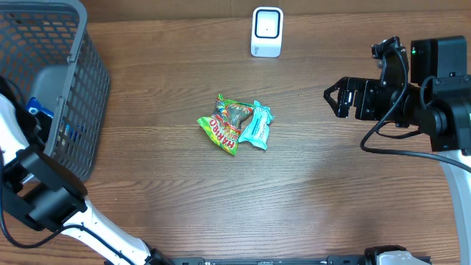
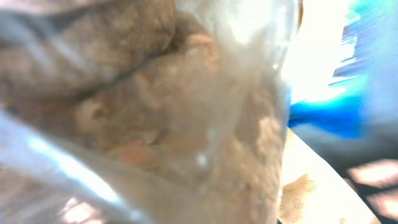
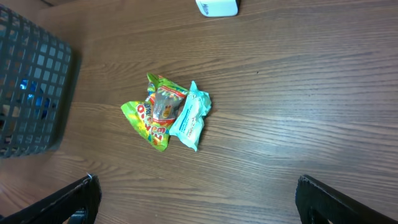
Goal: Scan the item barcode
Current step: 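Grasp the clear-wrapped bread pack in the basket with the left gripper, then carry the bread pack to the table center and release it, then return the left gripper into the basket to the blue Oreo pack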
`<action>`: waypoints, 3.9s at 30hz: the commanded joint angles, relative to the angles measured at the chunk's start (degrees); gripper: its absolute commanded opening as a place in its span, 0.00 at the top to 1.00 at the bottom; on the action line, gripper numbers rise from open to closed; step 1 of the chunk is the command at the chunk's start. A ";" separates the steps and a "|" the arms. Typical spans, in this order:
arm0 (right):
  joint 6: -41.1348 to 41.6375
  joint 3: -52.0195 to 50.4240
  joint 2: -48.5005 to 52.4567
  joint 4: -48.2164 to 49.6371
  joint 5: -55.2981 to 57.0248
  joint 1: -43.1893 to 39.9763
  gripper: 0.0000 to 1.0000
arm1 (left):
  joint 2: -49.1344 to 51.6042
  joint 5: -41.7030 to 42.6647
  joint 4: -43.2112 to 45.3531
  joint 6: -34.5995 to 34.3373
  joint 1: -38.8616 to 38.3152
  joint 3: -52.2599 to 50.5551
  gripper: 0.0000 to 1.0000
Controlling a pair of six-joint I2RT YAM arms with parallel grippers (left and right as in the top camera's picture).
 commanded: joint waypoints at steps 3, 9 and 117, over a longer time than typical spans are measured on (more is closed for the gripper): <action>-0.37 1.14 -0.28 0.24 0.11 0.31 0.00 | -0.61 2.84 -6.16 1.57 -0.35 17.18 0.96; -0.37 1.14 -0.28 0.28 0.13 0.31 0.00 | -1.07 3.61 -13.09 2.78 -2.58 33.44 0.96; -0.02 1.11 3.34 -0.83 0.11 0.31 0.00 | -7.21 2.40 19.08 7.58 -1.64 -6.99 0.15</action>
